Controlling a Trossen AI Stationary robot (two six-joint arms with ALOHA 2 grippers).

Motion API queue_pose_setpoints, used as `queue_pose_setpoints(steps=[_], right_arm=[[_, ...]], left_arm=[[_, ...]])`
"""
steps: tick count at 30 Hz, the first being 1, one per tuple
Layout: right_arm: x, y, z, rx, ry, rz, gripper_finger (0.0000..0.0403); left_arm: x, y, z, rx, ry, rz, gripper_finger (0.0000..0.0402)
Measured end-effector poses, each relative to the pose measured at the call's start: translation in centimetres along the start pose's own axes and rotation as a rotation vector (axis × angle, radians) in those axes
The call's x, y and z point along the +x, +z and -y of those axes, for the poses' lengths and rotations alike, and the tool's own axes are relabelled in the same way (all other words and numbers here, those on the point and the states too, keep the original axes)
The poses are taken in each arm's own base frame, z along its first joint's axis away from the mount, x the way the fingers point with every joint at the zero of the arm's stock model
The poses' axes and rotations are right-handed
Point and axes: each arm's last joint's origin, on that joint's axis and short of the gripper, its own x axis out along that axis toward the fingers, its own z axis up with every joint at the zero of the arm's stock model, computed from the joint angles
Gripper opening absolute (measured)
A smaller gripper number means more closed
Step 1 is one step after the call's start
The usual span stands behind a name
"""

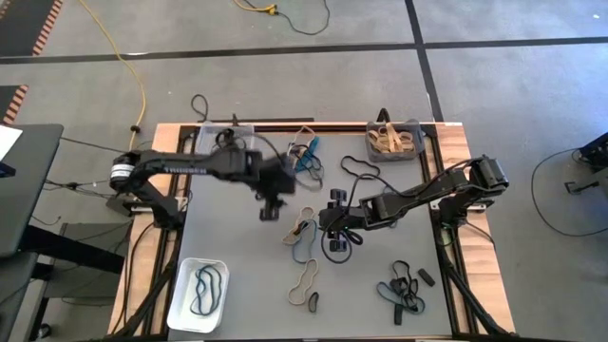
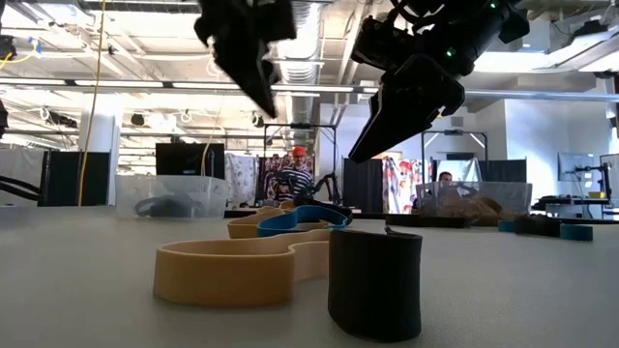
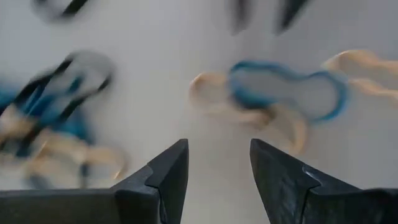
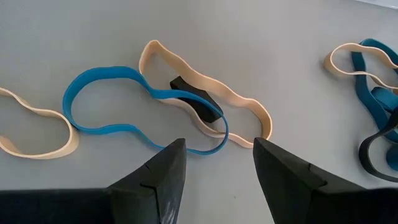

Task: Sort rubber bands into baskets
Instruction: Put the blue rubber band into the white bin

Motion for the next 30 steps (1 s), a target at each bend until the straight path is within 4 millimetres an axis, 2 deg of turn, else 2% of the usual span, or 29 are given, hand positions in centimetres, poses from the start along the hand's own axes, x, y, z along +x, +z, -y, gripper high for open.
queue_pose_setpoints(steps=[5,11,16,21,26,30], right_arm=[[0.0,0.0,0.0,0.001,0.000,0.003,0.0217],[0.0,0.0,0.0,0.002,0.001,0.006,0.0217],[0.0,0.0,0.0,0.002,0.001,0.003,0.0217],[0.0,0.0,0.0,0.000,0.001,0.000,0.0217],[0.0,0.0,0.0,0.000,0.001,-0.001,0.0217],[0.0,0.0,0.0,0.000,0.001,0.000,0.0217]], left_arm=[[1.4,1.7,4.9,0.166,-0.051,0.086,0.0162],[5.1,2.2,9.1,0.291,-0.096,0.063,0.0162],[9.3,1.4,11.0,0.338,-0.128,-0.030,0.0162],[12.5,0.5,12.4,0.367,-0.180,-0.100,0.0162],[14.1,0.1,13.5,0.369,-0.291,-0.102,0.0162],[15.1,-0.1,14.0,0.376,-0.279,-0.101,0.0162]])
